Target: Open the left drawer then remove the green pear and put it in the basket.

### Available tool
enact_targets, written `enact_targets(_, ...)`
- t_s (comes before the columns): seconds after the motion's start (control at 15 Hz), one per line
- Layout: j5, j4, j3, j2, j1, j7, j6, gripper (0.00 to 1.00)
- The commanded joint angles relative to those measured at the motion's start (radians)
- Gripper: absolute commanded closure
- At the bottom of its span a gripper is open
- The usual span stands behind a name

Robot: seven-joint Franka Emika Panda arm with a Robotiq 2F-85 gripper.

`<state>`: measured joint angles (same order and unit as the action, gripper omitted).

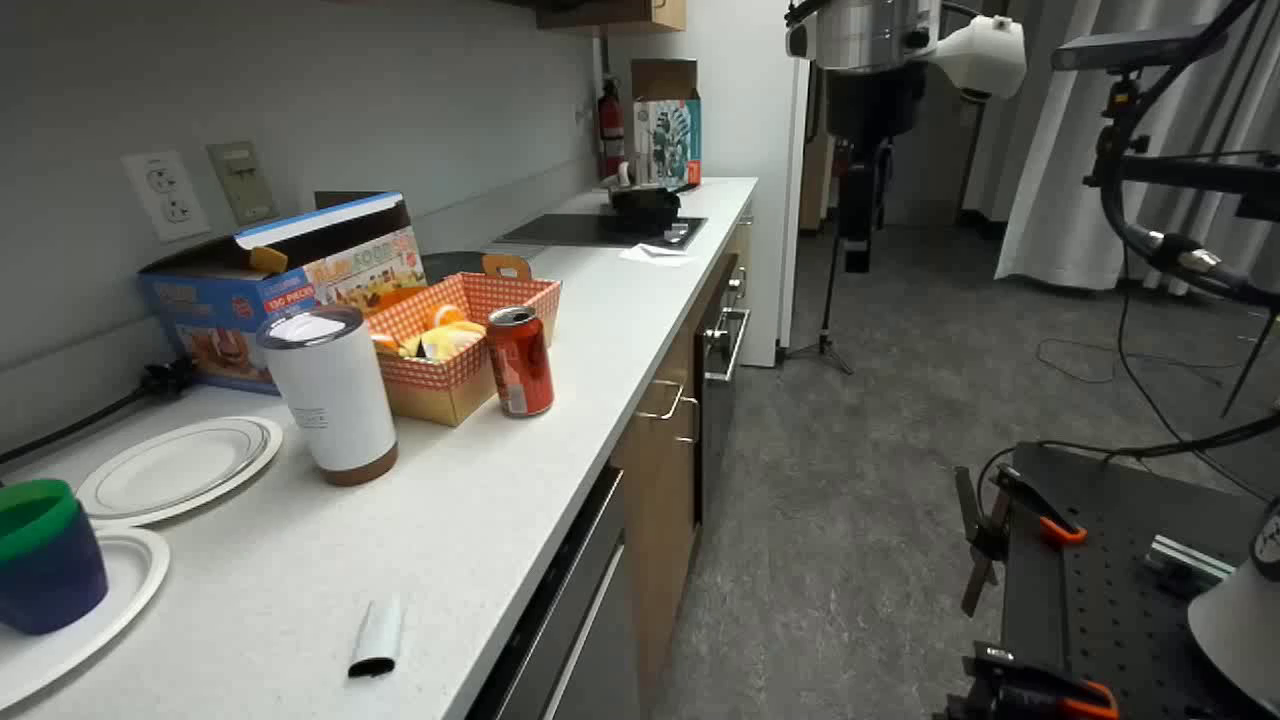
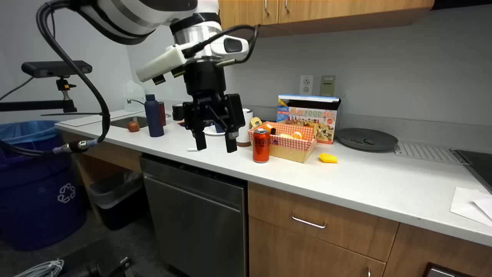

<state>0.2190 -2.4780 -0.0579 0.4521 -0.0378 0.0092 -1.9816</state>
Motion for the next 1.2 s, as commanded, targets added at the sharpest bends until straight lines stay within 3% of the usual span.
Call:
enact_targets(0.0, 0.004, 0.001, 0.011, -0.001, 0.012, 0.004, 0.003, 0.00)
enact_targets(0.73, 0.004, 0.001, 0.011, -0.001, 0.012, 0.004, 0.003, 0.00)
enact_targets(1.13, -0.077, 0.116, 0.045, -0.102, -0.005, 0.071, -0.085, 0.00)
